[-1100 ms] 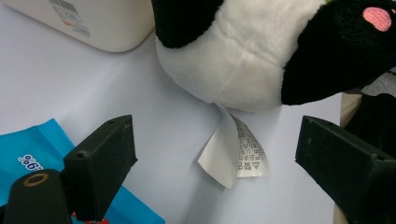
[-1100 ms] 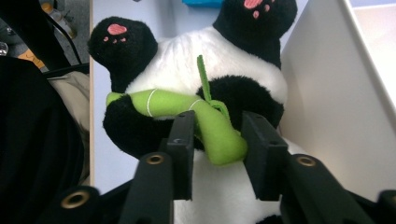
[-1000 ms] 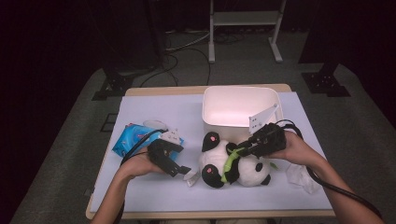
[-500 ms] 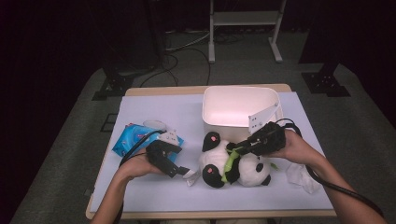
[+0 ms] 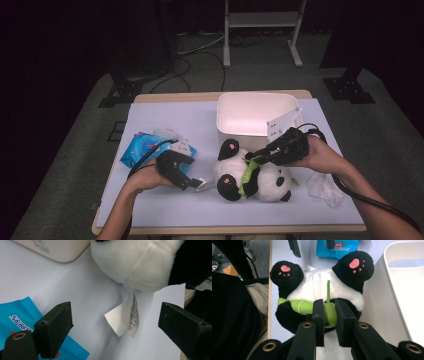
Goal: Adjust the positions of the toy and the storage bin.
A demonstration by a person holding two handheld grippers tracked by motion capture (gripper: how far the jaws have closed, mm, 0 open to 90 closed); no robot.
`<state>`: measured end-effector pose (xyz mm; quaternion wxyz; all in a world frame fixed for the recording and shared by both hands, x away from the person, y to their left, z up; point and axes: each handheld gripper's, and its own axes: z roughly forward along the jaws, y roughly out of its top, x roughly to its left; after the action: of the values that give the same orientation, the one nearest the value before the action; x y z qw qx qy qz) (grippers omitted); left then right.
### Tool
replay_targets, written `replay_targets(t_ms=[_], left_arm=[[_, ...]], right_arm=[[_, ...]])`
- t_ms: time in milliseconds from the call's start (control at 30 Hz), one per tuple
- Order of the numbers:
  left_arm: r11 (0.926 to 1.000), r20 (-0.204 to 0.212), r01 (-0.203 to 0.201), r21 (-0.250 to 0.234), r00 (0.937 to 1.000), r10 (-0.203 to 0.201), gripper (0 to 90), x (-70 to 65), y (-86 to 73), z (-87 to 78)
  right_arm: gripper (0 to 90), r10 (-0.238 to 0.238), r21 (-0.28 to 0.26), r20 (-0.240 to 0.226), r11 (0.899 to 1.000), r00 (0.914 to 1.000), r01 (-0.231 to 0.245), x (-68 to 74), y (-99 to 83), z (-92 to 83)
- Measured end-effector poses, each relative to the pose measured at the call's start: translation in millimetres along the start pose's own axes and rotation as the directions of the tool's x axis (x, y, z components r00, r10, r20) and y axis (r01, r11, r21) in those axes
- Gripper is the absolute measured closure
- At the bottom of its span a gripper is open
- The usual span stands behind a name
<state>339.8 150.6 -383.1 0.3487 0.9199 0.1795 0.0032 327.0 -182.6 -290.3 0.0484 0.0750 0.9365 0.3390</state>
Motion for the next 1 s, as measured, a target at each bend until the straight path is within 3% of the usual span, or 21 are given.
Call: replay_targets(t_ms=[533,700,1000], left_arm=[[1.0000,-0.004,0.000,-0.003,1.0000,0.000,11.3,0.8,-2.8,0.1],[1.0000,-0.004,0.000,-0.010,1.0000,0.000,11.3,0.7,-1.6,-1.0],[0.9999,-0.011,0.002,-0.014,0.9999,-0.002,11.3,2.3,-1.9,-2.8]], right_arm=[[78.3,0.000,-0.031,-0.016,1.000,0.9999,0.000,1.7,12.2,-31.5],[78.3,-0.012,-0.025,0.016,1.000,0.9998,0.013,3.9,23.0,-50.8],[78.3,-0.004,-0.034,0.030,0.999,0.9996,0.005,4.0,32.8,-70.6]])
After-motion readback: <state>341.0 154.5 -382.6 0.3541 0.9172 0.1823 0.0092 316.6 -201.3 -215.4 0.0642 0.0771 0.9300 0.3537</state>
